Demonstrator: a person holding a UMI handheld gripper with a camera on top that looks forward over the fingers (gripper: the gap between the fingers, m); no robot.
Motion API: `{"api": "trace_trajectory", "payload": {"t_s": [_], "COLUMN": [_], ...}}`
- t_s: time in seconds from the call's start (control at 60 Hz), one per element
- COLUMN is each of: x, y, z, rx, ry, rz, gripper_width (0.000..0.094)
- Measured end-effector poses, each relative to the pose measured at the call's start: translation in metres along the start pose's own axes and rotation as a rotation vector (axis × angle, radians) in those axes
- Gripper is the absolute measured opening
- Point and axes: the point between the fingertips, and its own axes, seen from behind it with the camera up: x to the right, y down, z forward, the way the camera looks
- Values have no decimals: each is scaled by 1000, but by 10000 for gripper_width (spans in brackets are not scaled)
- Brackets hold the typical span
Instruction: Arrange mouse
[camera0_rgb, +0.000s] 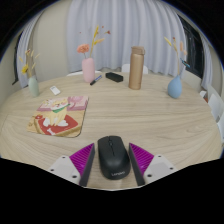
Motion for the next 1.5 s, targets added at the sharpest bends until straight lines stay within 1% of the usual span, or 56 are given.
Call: {"api": "trace_trajectory", "payload": {"t_s": [0.033,0.05,0.217,0.3,0.367,0.533,0.6,0.717,0.85,0.983,1.05,1.117,1.133,1.183,1.233,1.25,1.317,1.333,1.35,1.433,1.5], "x": [2,3,9,11,-2,-50,-82,-132,-183,-210,-210,-204,-202,-202,-203,-203,-204,-204,-203,-189,-174], "y": [-1,0,1,-6,-24,-119,-152,-179,-168,-129,-108,-93,-90,-93,-88,-89,-93,-95,-98,-116,-120], "z": [0,0,-3,-10,-16,-34,-31,-9,30,72,87,96,97,96,95,94,84,80,74,39,5], "rx": [1,-2,-31,-35,-21,82,118,122,79,10,-23,-42,-46,-15,-31,-34,-38,-37,-33,5,11], "ry": [11,18,73,105,77,16,-39,-77,-96,-93,-69,-34,-28,-27,-22,-24,-40,-43,-45,-27,-6], "rz": [-4,-5,8,3,25,49,77,82,78,61,33,17,17,9,6,5,12,14,17,8,6], "gripper_width": [538,495,369,363,363,363,362,363,363,364,367,396,417,462,522,562,852,864,853,856,855]}}
